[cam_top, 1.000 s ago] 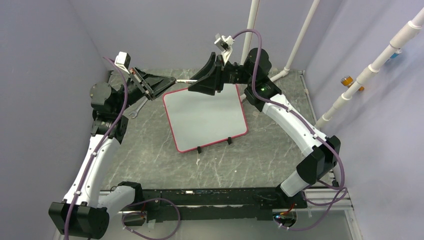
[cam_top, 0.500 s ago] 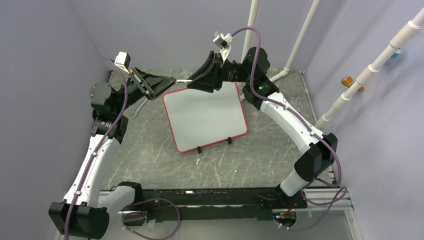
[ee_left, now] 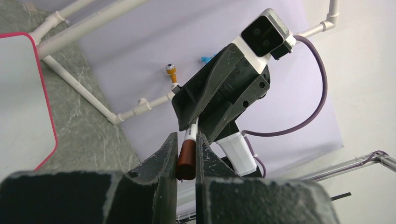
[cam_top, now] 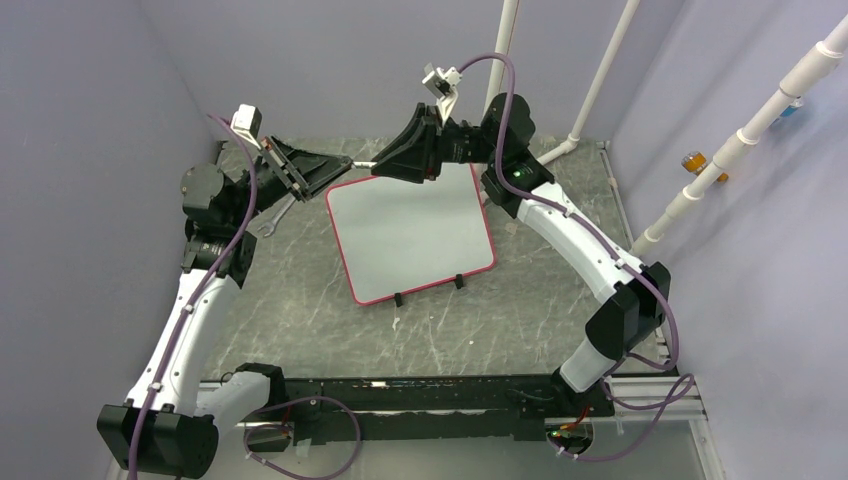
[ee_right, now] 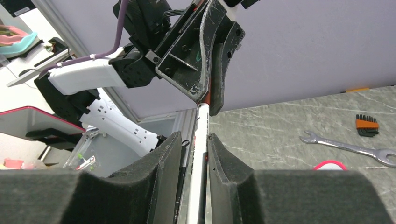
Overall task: Write a sentence on the whiteboard
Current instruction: Pass from the left arm to the right
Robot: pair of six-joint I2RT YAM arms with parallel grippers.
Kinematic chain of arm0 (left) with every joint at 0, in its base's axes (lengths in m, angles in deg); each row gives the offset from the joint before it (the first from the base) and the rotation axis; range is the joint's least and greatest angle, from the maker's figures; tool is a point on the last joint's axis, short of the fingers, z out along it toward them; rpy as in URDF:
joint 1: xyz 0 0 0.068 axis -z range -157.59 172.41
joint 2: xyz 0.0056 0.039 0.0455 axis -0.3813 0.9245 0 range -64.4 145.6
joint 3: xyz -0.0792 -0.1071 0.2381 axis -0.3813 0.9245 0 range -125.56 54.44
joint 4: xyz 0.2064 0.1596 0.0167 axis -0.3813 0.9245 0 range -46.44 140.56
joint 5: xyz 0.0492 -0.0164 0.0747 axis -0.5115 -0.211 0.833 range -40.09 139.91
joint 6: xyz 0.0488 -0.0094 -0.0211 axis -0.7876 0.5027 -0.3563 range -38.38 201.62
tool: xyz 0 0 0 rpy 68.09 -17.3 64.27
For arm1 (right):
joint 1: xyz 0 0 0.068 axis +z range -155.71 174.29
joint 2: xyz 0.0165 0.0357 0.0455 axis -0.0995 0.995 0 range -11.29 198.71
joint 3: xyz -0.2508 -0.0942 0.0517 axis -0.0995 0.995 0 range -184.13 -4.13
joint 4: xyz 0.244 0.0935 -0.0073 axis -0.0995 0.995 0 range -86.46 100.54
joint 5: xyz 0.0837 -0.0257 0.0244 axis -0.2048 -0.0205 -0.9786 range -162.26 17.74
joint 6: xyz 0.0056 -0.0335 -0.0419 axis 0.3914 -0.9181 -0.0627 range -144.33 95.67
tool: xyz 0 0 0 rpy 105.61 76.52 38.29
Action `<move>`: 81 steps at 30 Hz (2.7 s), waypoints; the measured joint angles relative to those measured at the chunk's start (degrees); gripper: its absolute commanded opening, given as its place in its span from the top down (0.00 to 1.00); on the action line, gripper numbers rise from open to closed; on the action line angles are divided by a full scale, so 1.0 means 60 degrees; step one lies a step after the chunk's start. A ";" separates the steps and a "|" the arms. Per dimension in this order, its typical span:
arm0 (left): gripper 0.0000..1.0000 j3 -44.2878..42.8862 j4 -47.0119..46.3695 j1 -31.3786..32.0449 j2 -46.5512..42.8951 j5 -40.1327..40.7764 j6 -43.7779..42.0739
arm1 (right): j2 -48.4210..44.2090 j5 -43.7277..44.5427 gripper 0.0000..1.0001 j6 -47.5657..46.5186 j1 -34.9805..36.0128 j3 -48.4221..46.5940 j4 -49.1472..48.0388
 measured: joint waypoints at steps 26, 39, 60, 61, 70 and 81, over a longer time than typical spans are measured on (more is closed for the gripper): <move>1.00 -0.0011 0.0397 0.0000 0.0062 0.0087 -0.0415 | 0.0200 -0.0044 0.51 -0.0280 0.0160 -0.0142 0.0372; 1.00 0.0018 0.0317 0.0004 -0.0095 0.0306 -0.0517 | 0.0200 0.0073 0.59 -0.0233 0.0204 -0.0142 0.0229; 1.00 0.0168 -0.0062 0.0004 -0.0266 0.0576 -0.0470 | 0.0200 0.0259 0.70 0.0117 0.0215 -0.0142 -0.0066; 1.00 0.0168 -0.0087 0.0004 -0.0273 0.0576 -0.0470 | 0.0204 0.0262 0.71 0.0149 0.0211 -0.0142 -0.0091; 1.00 0.0168 -0.0153 0.0004 -0.0310 0.0554 -0.0470 | 0.0255 0.0361 0.90 0.0342 0.0208 -0.0142 -0.0255; 0.58 0.0164 -0.0098 0.0004 -0.0317 0.0554 -0.0568 | 0.0328 0.0382 1.00 0.0459 0.0193 -0.0124 -0.0368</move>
